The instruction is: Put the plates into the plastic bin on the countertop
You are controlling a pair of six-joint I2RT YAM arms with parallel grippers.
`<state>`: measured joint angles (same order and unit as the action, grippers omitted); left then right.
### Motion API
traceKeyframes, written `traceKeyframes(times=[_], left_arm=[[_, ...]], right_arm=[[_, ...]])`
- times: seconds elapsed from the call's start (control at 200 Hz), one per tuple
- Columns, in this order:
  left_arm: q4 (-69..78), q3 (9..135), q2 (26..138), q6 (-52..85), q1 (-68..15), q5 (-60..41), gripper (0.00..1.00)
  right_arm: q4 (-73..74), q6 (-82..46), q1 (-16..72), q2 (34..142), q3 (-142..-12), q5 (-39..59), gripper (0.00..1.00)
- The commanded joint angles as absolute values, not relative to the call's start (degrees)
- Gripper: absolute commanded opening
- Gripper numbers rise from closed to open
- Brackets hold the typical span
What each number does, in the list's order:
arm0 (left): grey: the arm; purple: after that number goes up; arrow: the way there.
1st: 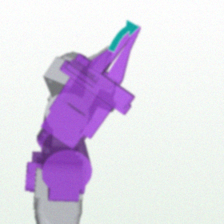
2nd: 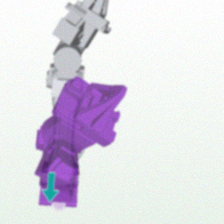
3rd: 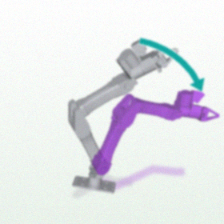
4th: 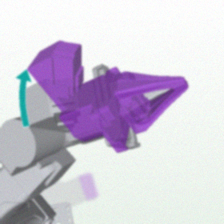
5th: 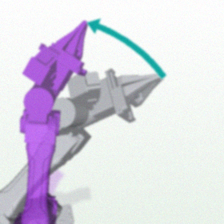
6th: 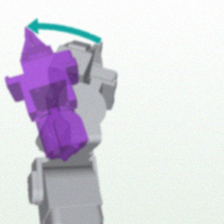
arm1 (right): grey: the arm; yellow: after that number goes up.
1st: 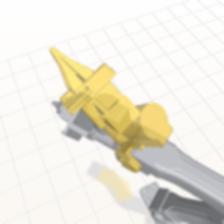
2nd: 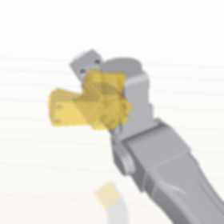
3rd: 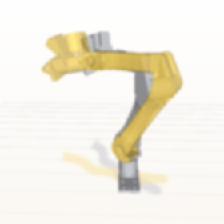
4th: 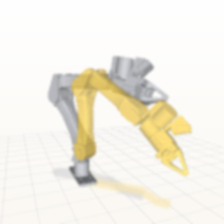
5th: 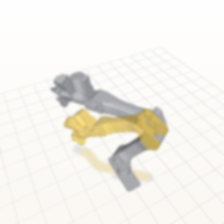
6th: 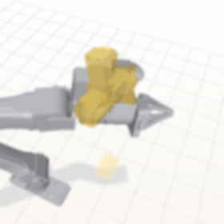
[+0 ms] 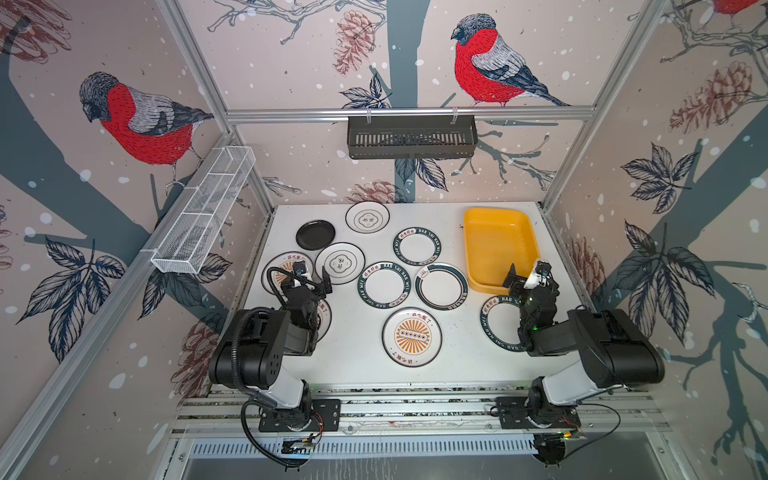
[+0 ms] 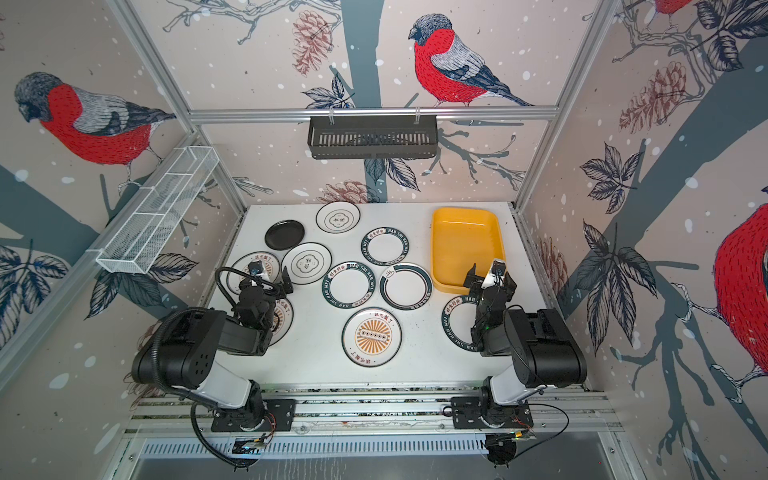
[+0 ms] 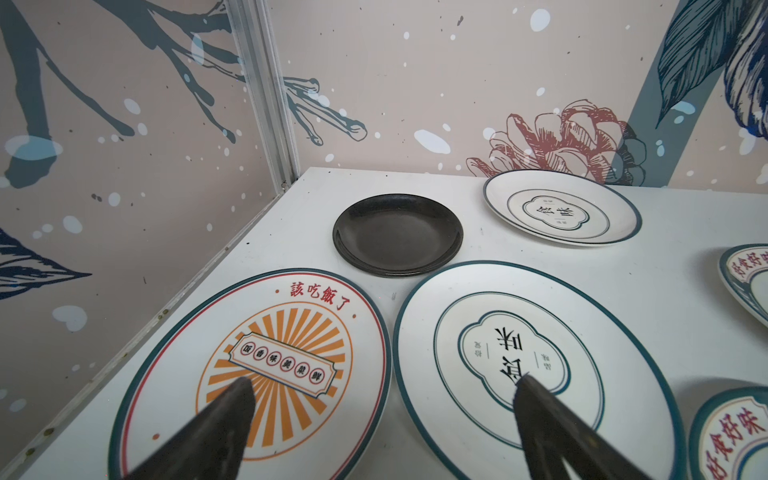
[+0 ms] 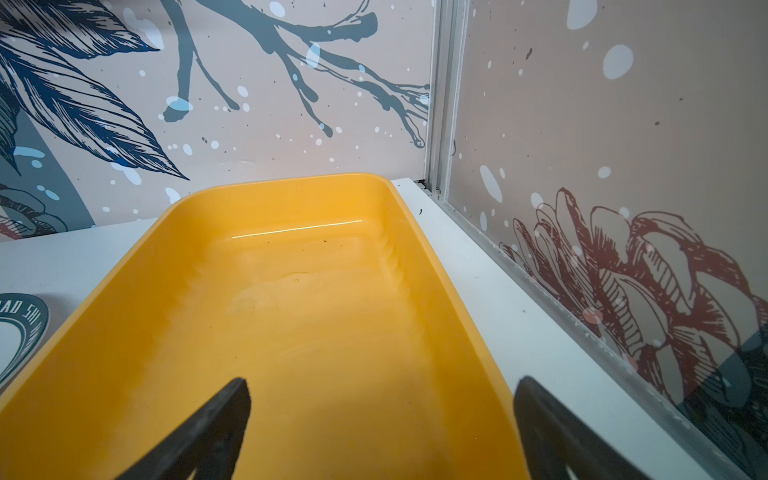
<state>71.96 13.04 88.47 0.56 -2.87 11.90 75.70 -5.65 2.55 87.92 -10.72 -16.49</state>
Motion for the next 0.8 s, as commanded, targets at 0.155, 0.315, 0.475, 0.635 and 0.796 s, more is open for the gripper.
traceKeyframes(times=[0.155,0.315,0.475,0.635,0.796], left_arm=[[53.7,18.9,72.3,0.5,-5.2,10.3,0.97],[39.0,24.4,62.3,16.0,-5.8,-0.7,0.97],[33.5,27.2,59.5,36.7,-9.5,-12.7,0.97],[35.9,27.0,60.9,48.3,-21.3,-14.8,0.97],[40.1,27.9,62.8,50.7,-33.6,-11.5,0.97]], right_arm=[[50.0,-4.7,3.5,75.8,-21.6,-16.0,0.99],[25.3,-12.7,7.4,65.4,-31.0,-15.2,0.99],[13.4,-28.2,14.2,58.5,-33.2,-1.7,0.99],[10.6,-41.1,25.1,52.8,-31.1,-0.3,1.0],[15.3,-50.3,37.8,49.9,-27.7,-7.0,0.99]])
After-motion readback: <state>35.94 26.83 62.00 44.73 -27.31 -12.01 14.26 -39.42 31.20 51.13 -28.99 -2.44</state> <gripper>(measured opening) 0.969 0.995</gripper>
